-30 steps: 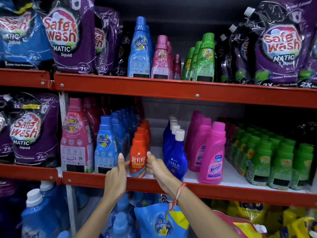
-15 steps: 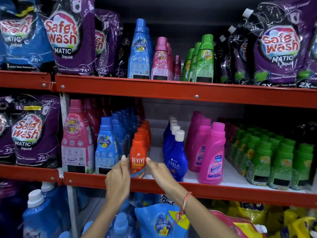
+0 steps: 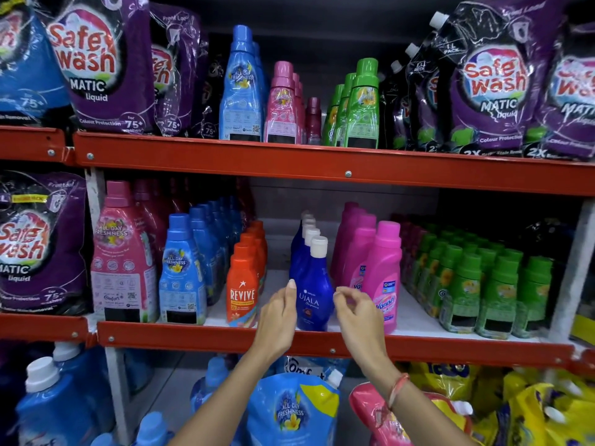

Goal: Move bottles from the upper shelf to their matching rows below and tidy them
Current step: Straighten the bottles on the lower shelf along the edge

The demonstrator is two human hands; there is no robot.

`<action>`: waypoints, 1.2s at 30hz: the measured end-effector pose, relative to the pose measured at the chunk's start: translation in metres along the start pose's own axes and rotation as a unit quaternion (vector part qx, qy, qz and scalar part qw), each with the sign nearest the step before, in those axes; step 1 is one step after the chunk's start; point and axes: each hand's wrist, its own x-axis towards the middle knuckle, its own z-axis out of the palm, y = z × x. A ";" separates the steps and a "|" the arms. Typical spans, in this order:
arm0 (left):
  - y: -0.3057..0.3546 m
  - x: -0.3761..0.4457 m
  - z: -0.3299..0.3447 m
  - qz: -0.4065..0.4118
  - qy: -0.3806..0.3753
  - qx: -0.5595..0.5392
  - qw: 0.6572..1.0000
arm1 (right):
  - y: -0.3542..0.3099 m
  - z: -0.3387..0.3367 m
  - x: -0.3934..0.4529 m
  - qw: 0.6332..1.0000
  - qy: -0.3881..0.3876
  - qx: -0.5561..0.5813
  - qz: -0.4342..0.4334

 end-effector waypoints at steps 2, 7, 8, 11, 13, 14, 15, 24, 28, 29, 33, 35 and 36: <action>0.000 0.003 0.006 -0.045 -0.033 -0.037 0.998 | -0.001 -0.002 -0.005 0.999 -0.030 -0.009 0.027; 0.001 0.005 0.007 -0.085 -0.027 -0.069 0.994 | -0.006 -0.001 -0.006 0.992 -0.085 0.031 0.087; 0.001 0.005 0.005 -0.086 -0.023 -0.067 0.994 | -0.007 0.000 -0.002 0.990 -0.088 0.045 0.102; -0.004 0.002 0.001 -0.084 -0.010 -0.080 0.993 | 0.018 0.011 0.022 0.984 -0.095 0.083 0.129; -0.007 0.000 0.001 -0.087 -0.012 -0.083 0.993 | 0.036 0.018 0.035 0.977 -0.100 0.109 0.155; -0.007 -0.001 0.000 -0.087 -0.015 -0.086 0.992 | 0.032 0.017 0.033 0.977 -0.100 0.113 0.153; -0.008 -0.001 0.001 -0.085 -0.017 -0.088 0.992 | 0.025 0.014 0.028 0.978 -0.104 0.105 0.150; -0.010 -0.001 0.000 -0.086 -0.014 -0.124 0.989 | 0.007 0.005 0.015 0.980 -0.130 0.083 0.124; 0.005 -0.009 0.001 -0.089 0.024 -0.104 0.990 | 0.011 -0.002 0.012 0.995 -0.071 0.060 0.044; 0.008 -0.010 0.004 -0.087 0.048 -0.099 0.990 | 0.011 -0.005 0.011 0.996 -0.032 0.081 0.024; 0.016 -0.014 0.019 -0.046 0.162 -0.076 0.983 | 0.017 -0.031 0.010 0.977 0.149 0.148 -0.014; 0.022 -0.015 0.029 -0.022 0.159 -0.096 0.982 | 0.026 -0.043 0.022 0.966 0.201 0.162 0.029; 0.026 -0.016 0.033 -0.019 0.136 -0.108 0.985 | 0.032 -0.047 0.030 0.963 0.207 0.162 0.066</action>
